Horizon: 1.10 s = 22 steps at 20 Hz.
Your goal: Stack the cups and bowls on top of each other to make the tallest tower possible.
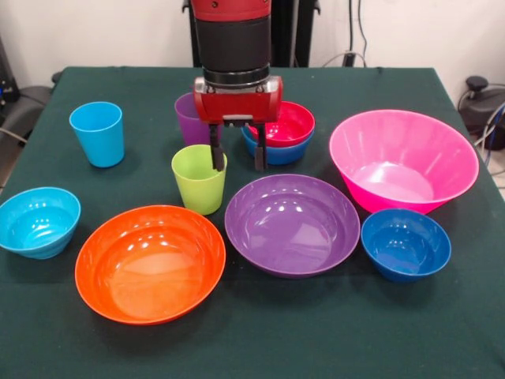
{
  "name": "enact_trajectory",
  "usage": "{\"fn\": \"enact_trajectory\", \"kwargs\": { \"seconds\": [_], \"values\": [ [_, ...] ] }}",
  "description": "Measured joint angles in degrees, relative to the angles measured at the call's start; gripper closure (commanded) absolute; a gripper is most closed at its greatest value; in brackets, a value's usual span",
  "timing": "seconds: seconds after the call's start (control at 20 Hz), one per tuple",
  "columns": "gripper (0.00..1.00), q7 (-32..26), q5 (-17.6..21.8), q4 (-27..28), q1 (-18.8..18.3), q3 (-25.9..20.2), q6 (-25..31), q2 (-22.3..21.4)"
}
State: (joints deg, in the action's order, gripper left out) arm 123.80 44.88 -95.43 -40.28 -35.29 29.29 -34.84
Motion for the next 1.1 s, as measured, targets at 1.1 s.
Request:
{"fn": "enact_trajectory", "kwargs": {
  "seconds": [1.1],
  "values": [
    [0.00,0.0,-0.3,-0.1,-1.1,0.7,0.9,-1.8]
  ]
}}
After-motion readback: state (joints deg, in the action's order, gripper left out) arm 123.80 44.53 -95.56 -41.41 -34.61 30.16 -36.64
